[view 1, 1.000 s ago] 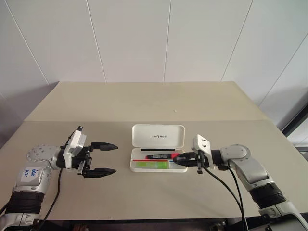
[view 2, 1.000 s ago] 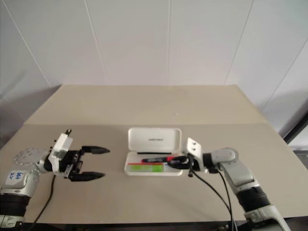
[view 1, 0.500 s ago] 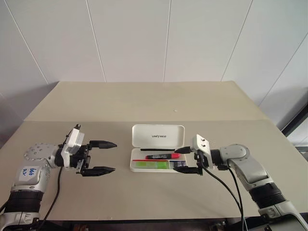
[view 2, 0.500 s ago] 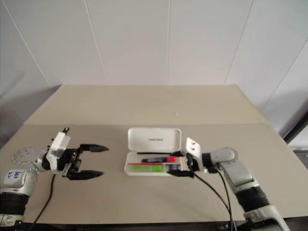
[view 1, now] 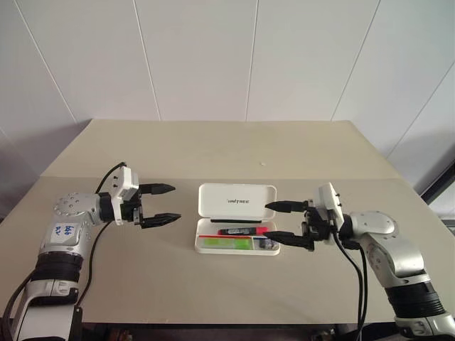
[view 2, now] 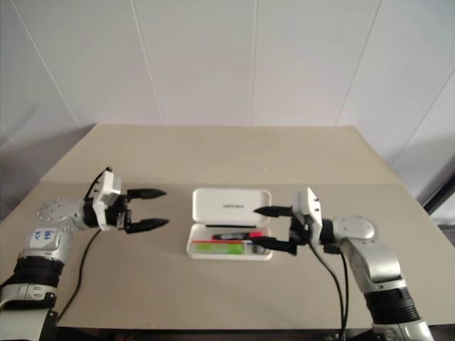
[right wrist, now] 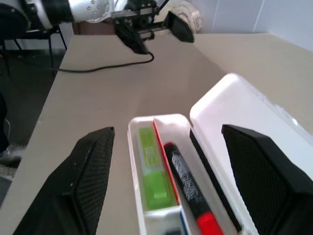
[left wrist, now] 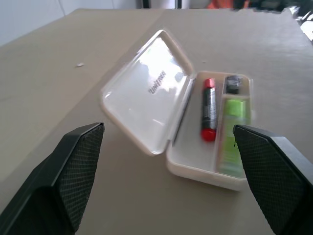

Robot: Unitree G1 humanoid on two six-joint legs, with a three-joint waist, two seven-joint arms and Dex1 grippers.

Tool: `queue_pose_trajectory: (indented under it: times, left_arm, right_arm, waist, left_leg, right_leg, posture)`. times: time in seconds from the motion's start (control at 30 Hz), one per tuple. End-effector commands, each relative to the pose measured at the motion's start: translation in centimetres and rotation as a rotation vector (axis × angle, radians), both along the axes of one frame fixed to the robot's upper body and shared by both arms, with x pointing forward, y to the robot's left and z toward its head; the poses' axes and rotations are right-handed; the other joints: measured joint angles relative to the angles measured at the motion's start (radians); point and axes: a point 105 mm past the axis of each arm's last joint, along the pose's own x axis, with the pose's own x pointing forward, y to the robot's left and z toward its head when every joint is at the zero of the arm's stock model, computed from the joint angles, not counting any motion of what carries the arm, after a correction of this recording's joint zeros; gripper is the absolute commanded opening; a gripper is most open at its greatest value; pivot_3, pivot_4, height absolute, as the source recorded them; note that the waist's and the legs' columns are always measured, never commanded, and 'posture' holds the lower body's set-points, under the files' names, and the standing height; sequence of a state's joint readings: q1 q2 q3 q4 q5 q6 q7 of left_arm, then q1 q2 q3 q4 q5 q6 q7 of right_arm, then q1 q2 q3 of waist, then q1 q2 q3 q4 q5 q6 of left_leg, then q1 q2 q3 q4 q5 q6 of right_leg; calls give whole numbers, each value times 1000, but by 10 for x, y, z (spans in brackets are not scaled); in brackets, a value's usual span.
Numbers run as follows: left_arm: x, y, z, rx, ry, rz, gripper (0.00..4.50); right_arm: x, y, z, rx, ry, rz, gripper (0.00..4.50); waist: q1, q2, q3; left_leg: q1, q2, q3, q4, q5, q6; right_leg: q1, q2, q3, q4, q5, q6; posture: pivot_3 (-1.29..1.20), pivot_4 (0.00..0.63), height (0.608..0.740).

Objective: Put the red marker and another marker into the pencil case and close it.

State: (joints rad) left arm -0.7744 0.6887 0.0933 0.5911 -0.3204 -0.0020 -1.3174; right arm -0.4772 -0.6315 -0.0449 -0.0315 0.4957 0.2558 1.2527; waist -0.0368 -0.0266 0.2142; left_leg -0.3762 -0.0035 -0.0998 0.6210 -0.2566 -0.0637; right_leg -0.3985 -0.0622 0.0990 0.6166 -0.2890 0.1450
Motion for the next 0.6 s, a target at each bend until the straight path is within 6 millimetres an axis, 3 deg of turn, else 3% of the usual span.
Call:
queue_pose_trajectory:
  times: [0.03,0.4,0.6]
  left_arm:
    - [14,3,7,25,-60,26,3906]
    - [37,-8,6,97,-100,43,213]
    - [50,-20,-3,158,-74,84,52]
  right_arm:
    - [4,-22,12,-7,-69,-86,4500]
    - [-7,-47,13,34,-44,-162,4500]
    - [-5,-64,9,20,-33,-198,4500]
  waist:
    - [4,0,0]
    - [7,0,0]
    - [8,-1,0]
  left_leg:
    - [0,0,0,0,0,0]
    - [-2,-1,0,0,0,0]
    - [-2,-1,0,1,0,0]
  right_leg:
    - [0,0,0,0,0,0]
    - [0,0,0,-1,-1,2]
    - [0,0,0,-1,0,2]
  posture:
    - [0,150,740]
    - [0,150,740]
    - [0,150,740]
